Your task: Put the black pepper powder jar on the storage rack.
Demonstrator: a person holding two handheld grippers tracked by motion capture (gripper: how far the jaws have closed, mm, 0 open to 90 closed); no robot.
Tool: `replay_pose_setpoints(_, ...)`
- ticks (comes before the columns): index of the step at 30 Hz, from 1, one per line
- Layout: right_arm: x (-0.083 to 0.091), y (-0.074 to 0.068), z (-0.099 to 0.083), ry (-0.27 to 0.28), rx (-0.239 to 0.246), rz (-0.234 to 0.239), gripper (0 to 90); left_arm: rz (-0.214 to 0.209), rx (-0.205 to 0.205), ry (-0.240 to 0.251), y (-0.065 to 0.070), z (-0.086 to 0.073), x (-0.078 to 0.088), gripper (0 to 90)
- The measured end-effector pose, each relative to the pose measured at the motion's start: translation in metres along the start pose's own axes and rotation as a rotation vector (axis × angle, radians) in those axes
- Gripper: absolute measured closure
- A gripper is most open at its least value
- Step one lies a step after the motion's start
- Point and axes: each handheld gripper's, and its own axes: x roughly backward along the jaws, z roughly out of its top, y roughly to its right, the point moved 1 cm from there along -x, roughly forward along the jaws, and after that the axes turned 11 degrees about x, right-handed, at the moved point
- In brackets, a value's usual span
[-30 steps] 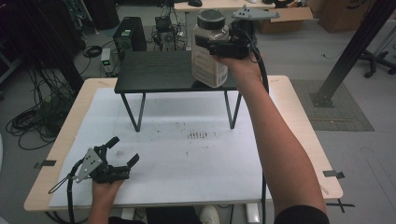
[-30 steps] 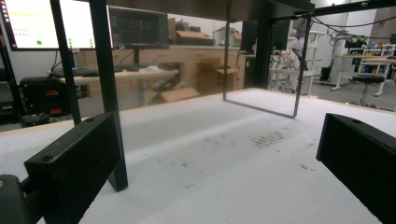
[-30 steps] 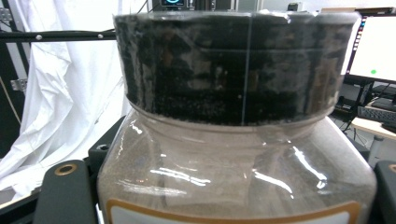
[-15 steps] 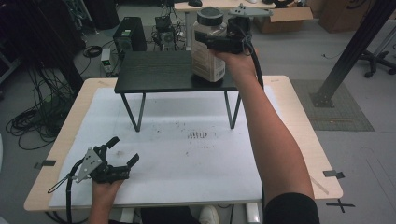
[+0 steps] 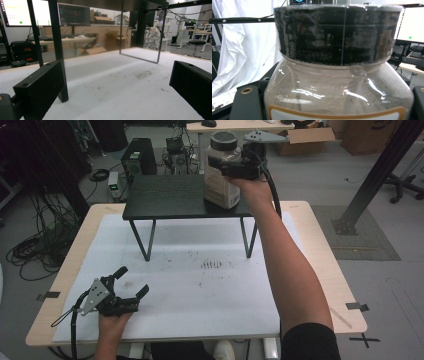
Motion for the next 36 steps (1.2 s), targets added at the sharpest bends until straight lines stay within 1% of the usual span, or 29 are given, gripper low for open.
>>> replay_pose_setpoints(13,0.0013,-0.0004,-0.0007,0.005,0.011,0.014,21.3,0.0,-0.001,-0.003,0.0004,-0.0001,-0.0002,0.5)
replay_pose_setpoints(14,0.0015,-0.0007,-0.0008,0.001,0.014,0.011,20.6,0.0,-0.001,-0.003,0.0003,0.0,-0.0002,0.4)
replay_pose_setpoints(16,0.0011,-0.0017,-0.0009,-0.002,0.016,0.01,14.3,0.0,0.0,-0.004,0.0002,0.0,-0.0003,0.5)
replay_pose_setpoints(18,0.0005,-0.0031,-0.0008,-0.005,0.022,-0.008,9.5,0.001,0.001,-0.004,0.0001,0.0,-0.0003,0.4)
replay_pose_setpoints(21,0.0001,-0.0037,-0.0007,-0.003,0.021,-0.012,7.2,0.0,0.0,-0.004,0.0002,0.0,-0.0003,0.4)
replay_pose_setpoints(29,0.0015,-0.004,-0.0002,-0.001,0.011,-0.019,5.6,0.0,0.002,-0.004,0.0,0.0,-0.0003,0.4)
replay_pose_setpoints(32,0.0025,-0.0049,0.0002,-0.002,0.009,-0.025,3.0,-0.001,0.003,-0.004,0.0,0.0,-0.0003,0.4)
replay_pose_setpoints(36,0.0047,-0.0061,0.0002,0.004,-0.005,-0.019,0.0,-0.001,0.002,-0.005,0.0,0.0001,-0.0005,0.3)
